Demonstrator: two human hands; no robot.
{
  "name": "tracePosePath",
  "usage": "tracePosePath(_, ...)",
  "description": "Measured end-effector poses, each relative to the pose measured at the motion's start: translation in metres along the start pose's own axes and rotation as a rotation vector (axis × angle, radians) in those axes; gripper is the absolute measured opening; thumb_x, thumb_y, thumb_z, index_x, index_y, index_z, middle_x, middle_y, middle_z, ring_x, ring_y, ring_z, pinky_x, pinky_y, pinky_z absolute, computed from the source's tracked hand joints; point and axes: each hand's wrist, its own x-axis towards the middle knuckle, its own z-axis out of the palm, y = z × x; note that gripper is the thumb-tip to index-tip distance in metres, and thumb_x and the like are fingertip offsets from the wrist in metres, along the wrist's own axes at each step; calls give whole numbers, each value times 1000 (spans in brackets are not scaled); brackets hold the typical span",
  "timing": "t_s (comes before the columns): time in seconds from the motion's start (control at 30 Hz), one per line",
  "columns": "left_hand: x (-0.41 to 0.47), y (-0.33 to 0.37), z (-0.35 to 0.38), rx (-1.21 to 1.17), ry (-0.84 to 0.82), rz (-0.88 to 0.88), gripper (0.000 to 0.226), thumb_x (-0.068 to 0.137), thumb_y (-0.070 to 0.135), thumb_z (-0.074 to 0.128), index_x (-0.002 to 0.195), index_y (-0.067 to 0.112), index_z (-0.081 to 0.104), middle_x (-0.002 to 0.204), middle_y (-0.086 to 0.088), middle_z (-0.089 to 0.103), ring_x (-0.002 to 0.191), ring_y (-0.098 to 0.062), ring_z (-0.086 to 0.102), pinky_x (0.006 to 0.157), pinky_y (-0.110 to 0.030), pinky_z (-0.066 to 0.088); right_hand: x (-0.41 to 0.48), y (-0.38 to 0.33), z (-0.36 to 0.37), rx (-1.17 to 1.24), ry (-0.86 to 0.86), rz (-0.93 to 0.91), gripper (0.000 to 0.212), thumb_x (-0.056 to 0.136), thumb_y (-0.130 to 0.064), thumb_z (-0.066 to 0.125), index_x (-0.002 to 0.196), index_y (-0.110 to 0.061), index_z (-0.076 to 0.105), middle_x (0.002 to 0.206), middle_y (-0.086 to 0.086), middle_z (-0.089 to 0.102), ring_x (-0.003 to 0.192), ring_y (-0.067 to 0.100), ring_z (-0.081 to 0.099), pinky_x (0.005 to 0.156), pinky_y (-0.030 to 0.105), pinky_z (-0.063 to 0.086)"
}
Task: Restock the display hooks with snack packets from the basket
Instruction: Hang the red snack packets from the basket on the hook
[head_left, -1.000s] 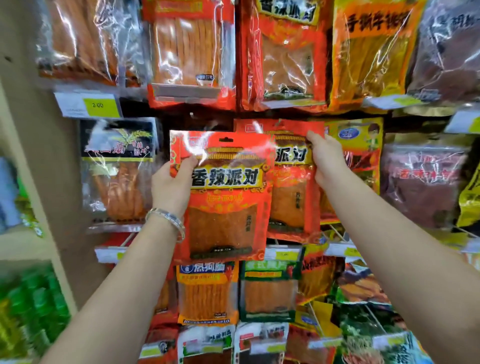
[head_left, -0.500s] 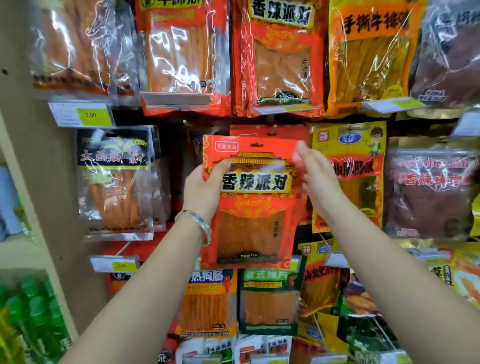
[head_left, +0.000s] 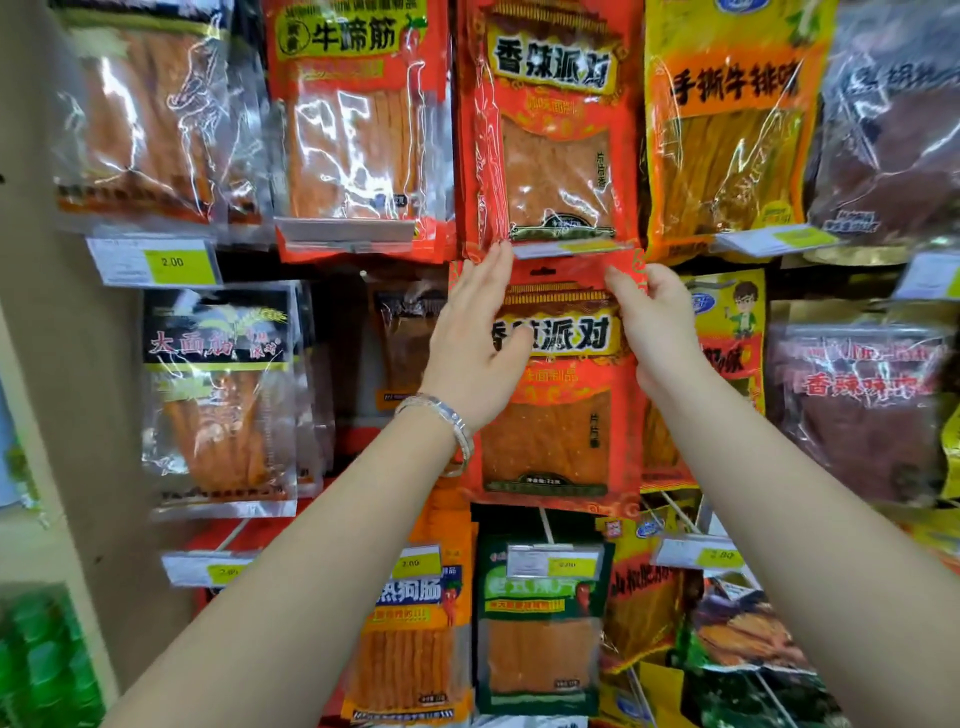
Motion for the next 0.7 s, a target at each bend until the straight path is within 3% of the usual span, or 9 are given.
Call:
tracePosePath(0.13, -2, -3, 5, -74, 0, -21, 67, 92, 16, 48, 149, 25, 14, 152, 18, 13, 142, -4, 1, 114, -26, 4, 5, 9, 2, -20, 38, 56, 21, 84, -35, 63, 83, -14, 63, 93, 12, 69, 91, 33, 66, 84, 53, 51)
tracePosePath(0.2, -4, -6, 6, -96, 0, -20, 67, 91, 17, 47, 149, 25, 14, 155, 14, 13, 144, -6, 4, 116, -28, 6, 6, 16, 0, -50, 35, 74, 31, 83, -36, 62, 87, -5, 60, 88, 16, 63, 87, 37, 63, 82, 55, 50)
tracePosePath(0.27, -5, -10, 8, -105, 1, -10, 69, 90, 20, 46, 149, 29, 12, 154, 16, 14, 143, -4, 6, 117, -32, 13, 8, 25, -1, -62, 36, 61, 42, 84, -36, 62, 93, 4, 56, 84, 14, 56, 78, 30, 57, 75, 52, 49)
tracePosePath(0.33, -8, -17, 10, -96, 5, 3, 71, 88, 23, 46, 148, 33, 10, 152, 19, 16, 143, -3, 7, 116, -37, 20, 9, 34, -1, -94, 77, 33, 43, 84, -37, 64, 95, 3, 55, 81, 9, 53, 74, 22, 51, 69, 36, 43)
tracePosePath(0.4, -14, -29, 16, -40, -15, 13, 72, 87, 25, 47, 149, 28, 12, 154, 13, 16, 143, -5, 8, 117, -36, 16, 4, 43, -1, -166, 151, -15, 37, 83, -38, 69, 100, -9, 53, 79, -3, 50, 71, 10, 50, 65, 18, 41)
tracePosePath(0.47, -23, -46, 26, 50, -83, -18, 72, 87, 26, 50, 149, 25, 13, 157, 5, 13, 145, -10, 6, 118, -37, 14, -6, 52, 0, -222, 191, -77, 46, 80, -32, 73, 114, -17, 46, 86, -9, 49, 71, 3, 50, 60, 6, 38)
tracePosePath(0.57, -40, -76, 41, 205, -233, -123, 72, 88, 29, 53, 149, 26, 16, 158, 3, 2, 145, -15, -1, 117, -46, 14, -27, 74, 0, -425, 169, -217, 63, 78, -19, 74, 131, -17, 40, 115, 1, 46, 85, 6, 51, 74, 10, 40)
tracePosePath(0.63, -51, -94, 50, 280, -316, -149, 71, 87, 31, 53, 148, 30, 16, 158, 7, -7, 145, -16, -7, 116, -50, 15, -42, 94, 0, -642, 145, -352, 64, 77, -17, 75, 132, -13, 43, 128, 11, 42, 113, 17, 44, 95, 25, 39)
tracePosePath(0.7, -61, -108, 56, 338, -381, -125, 72, 87, 31, 53, 148, 33, 16, 157, 10, -13, 144, -15, -11, 115, -51, 16, -55, 111, 1, -823, 105, -459, 60, 77, -18, 75, 130, -12, 49, 136, 17, 43, 127, 30, 39, 103, 41, 36)
